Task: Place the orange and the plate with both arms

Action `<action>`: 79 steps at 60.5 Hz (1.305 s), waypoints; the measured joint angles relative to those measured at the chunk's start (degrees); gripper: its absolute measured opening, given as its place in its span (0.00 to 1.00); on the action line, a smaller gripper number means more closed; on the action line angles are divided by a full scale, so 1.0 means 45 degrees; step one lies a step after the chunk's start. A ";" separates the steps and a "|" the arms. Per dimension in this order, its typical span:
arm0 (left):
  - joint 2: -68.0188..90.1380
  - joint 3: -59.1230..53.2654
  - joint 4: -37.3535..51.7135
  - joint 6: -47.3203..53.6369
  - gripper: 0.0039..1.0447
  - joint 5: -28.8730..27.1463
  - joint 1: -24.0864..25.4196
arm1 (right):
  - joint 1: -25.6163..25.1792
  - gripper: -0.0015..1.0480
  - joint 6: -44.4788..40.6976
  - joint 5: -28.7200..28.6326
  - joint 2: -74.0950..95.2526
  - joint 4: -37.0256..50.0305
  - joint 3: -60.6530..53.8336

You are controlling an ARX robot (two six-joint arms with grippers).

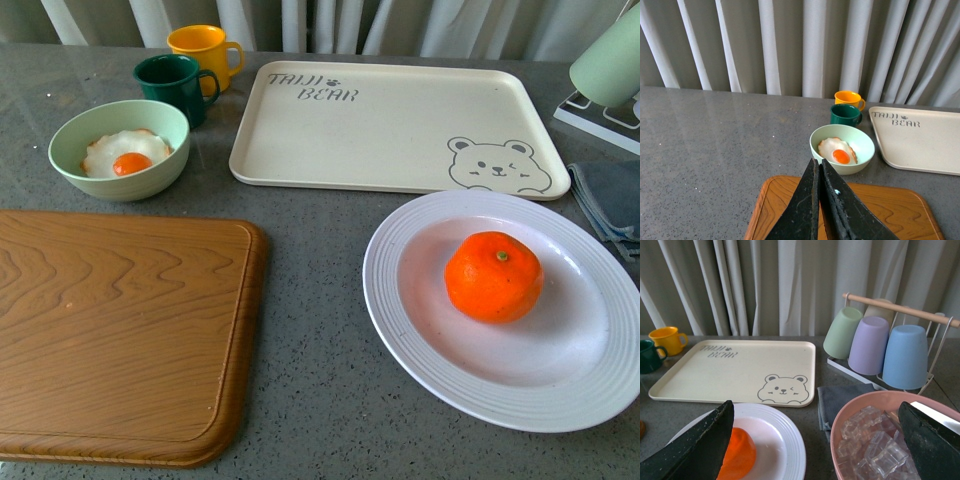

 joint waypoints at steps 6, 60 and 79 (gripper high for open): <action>0.0000 0.0000 0.0000 0.0005 0.23 0.0005 0.0000 | -0.0005 0.91 0.0000 -0.0005 0.0000 0.0000 0.0000; 0.0000 0.0000 0.0000 0.0029 0.92 0.0005 0.0000 | 0.1783 0.91 0.6839 -0.0267 0.7344 -0.4031 0.2370; 0.0000 0.0000 0.0000 0.0029 0.92 0.0005 0.0000 | 0.1719 0.91 0.8743 -0.0578 1.1647 -0.0627 0.1404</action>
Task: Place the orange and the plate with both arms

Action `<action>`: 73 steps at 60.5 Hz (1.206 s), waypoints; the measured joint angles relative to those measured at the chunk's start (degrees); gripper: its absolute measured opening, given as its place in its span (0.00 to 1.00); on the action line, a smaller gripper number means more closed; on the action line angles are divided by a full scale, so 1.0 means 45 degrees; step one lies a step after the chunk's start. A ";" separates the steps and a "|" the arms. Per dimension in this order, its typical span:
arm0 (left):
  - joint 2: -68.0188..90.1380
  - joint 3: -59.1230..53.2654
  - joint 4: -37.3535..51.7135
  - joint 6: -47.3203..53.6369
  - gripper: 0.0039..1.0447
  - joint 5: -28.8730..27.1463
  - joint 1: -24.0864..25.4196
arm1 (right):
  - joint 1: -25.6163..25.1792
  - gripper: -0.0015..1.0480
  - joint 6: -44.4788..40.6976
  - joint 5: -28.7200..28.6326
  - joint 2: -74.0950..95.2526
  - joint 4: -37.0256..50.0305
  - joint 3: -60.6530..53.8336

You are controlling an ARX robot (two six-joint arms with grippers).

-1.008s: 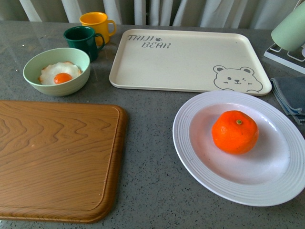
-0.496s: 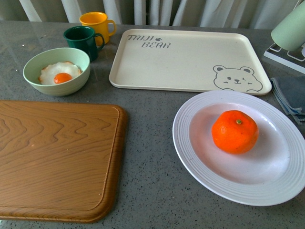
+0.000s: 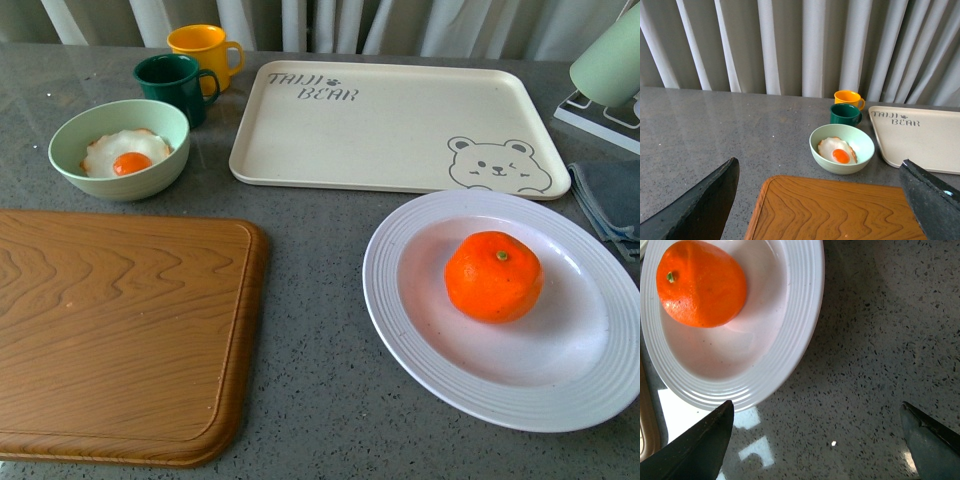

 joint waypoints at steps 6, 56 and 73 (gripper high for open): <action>0.0000 0.0000 0.0000 0.0000 0.92 0.0000 0.0000 | -0.0005 0.91 0.0058 -0.0107 0.1447 0.1423 0.0000; 0.0000 0.0000 0.0000 0.0000 0.92 0.0000 0.0000 | 0.0908 0.91 -0.2210 0.0665 0.9656 0.8476 0.1549; -0.0005 0.0000 0.0000 0.0000 0.92 0.0000 0.0000 | 0.1098 0.83 -0.2327 0.0729 1.0292 0.8840 0.1807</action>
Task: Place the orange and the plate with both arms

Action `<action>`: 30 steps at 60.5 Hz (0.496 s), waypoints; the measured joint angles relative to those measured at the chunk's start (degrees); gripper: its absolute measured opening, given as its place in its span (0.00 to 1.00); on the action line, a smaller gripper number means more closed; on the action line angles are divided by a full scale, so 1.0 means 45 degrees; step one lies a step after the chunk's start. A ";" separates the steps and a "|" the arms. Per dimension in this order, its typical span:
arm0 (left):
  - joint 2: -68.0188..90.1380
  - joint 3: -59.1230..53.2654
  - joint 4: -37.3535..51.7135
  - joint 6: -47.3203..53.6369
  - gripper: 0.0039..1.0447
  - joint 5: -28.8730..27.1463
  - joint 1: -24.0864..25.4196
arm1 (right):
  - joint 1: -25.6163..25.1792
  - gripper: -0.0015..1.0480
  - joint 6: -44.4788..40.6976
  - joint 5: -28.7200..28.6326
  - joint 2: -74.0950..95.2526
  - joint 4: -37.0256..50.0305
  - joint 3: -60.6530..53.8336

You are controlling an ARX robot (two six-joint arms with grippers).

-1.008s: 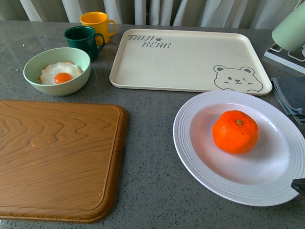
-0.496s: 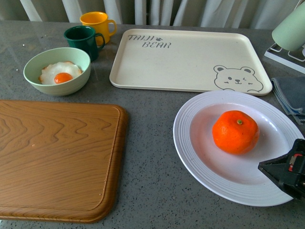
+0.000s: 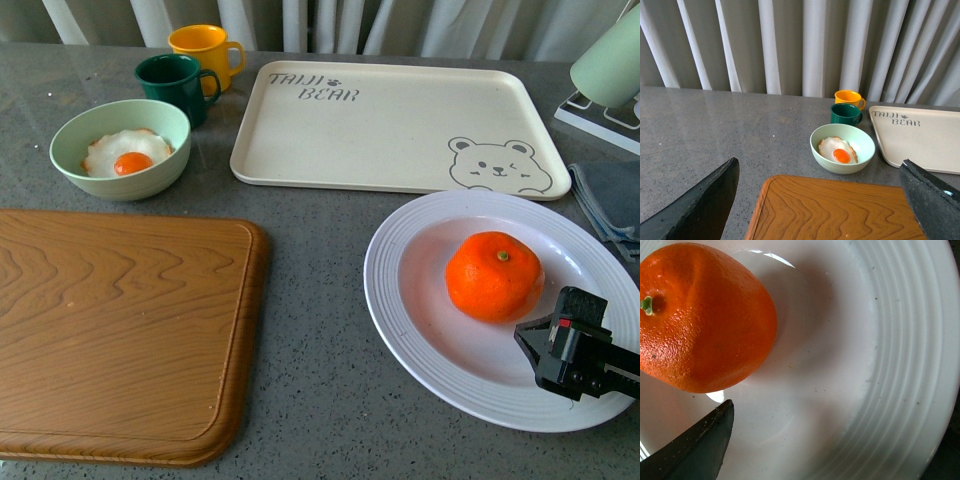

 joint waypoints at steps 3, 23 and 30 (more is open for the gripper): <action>0.0005 0.0000 0.0000 0.0000 0.92 0.0000 0.0000 | -0.0005 0.74 0.0010 0.0010 0.0044 -0.0019 0.0010; 0.0000 0.0000 0.0000 0.0000 0.92 0.0000 0.0000 | 0.0087 0.22 0.1452 -0.0612 0.0155 -0.0204 0.0029; 0.0000 0.0000 0.0000 0.0000 0.92 0.0000 0.0000 | 0.0092 0.19 0.2006 -0.0729 0.0034 -0.0321 0.0039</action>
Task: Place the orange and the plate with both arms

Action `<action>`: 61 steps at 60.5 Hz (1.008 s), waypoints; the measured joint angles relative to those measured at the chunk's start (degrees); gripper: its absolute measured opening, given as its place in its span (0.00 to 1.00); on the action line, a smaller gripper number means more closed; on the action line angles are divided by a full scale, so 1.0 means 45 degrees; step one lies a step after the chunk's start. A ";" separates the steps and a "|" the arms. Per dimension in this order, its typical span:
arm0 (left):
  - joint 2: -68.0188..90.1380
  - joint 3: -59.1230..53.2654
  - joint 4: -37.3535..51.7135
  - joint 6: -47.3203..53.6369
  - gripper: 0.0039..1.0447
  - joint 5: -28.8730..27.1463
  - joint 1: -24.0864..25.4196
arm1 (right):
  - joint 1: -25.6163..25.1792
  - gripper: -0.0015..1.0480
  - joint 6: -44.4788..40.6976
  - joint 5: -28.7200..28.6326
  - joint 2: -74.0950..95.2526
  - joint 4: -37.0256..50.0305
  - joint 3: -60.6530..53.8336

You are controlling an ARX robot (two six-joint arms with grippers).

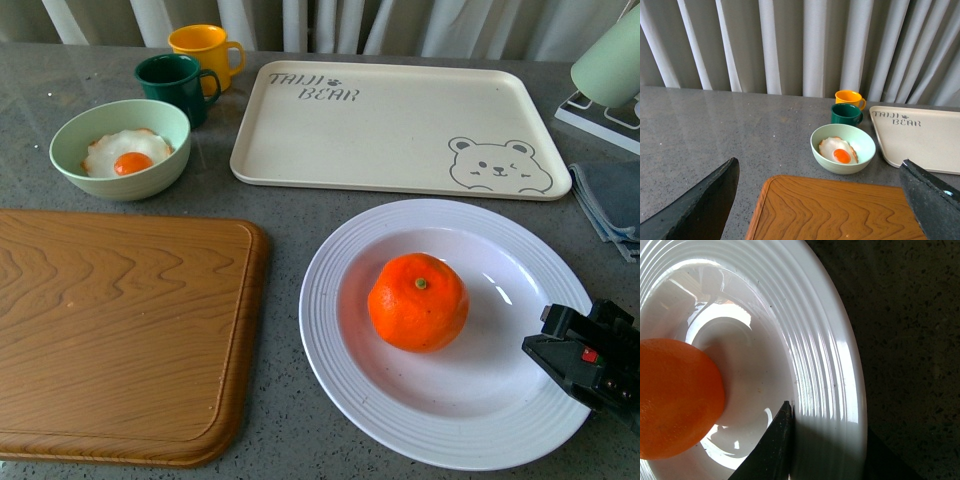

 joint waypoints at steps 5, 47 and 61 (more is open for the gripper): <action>0.0005 0.0000 0.0000 0.0000 0.92 0.0000 0.0000 | 0.0000 0.18 0.0291 -0.0068 -0.0214 -0.0189 -0.0010; 0.0005 0.0000 0.0000 0.0000 0.92 0.0000 0.0000 | -0.0529 0.04 0.1409 -0.1617 -0.2900 -0.1540 -0.0461; 0.0000 0.0000 0.0000 0.0000 0.92 0.0000 0.0000 | -0.0811 0.04 0.1428 -0.1855 -0.3337 -0.1734 -0.0622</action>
